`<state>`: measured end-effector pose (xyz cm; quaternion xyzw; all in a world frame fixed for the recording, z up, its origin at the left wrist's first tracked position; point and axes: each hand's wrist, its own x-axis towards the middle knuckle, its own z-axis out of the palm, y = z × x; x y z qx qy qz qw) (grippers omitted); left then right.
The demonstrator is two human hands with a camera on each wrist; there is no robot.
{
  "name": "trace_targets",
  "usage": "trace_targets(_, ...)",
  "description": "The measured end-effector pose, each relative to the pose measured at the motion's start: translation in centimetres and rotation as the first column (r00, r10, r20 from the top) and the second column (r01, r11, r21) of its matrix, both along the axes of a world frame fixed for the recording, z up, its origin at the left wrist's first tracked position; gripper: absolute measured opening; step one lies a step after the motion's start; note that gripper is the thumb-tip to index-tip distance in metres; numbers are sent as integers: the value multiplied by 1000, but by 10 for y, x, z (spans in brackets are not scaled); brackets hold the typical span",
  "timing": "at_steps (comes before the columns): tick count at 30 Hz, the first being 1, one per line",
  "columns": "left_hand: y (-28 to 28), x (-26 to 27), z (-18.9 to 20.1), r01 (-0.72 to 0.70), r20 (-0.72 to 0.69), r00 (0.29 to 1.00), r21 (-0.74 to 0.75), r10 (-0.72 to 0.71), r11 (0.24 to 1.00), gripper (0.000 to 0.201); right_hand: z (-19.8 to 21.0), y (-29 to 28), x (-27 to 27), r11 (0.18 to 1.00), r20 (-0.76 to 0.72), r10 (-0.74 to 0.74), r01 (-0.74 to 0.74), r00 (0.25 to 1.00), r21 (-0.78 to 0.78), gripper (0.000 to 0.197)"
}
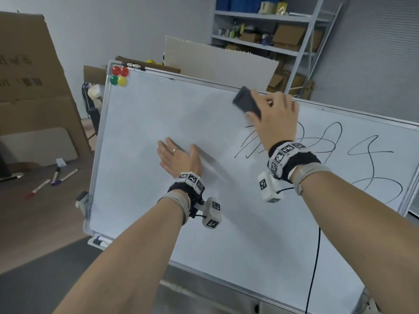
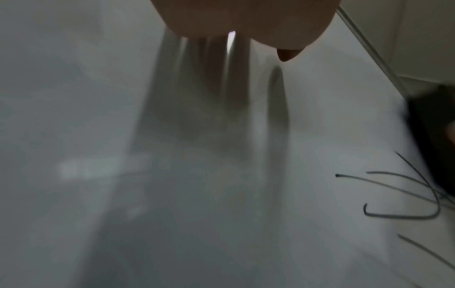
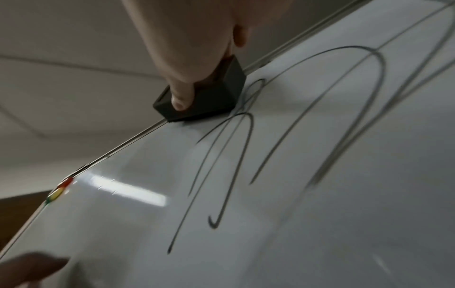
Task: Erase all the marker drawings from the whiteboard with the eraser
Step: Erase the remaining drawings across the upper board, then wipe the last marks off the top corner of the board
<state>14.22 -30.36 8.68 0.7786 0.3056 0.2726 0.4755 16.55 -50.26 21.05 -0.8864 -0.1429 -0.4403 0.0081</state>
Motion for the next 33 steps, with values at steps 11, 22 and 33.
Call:
trace_targets(11,-47,-21,-13,71,-38,997,8,-71,997,88,-93,-23,-55,951,-267,259,-293,928,-96,56)
trace_targets(22,-28,-36,-5,80,-50,995,-47,-82,996,89,-45,-26,-38,972,-129,47,-16,991,233,56)
trace_targets(33,-65,-35,13,210,-132,969,6,-208,978,105,-24,-57,-42,947,-137,-68,107,988,302,55)
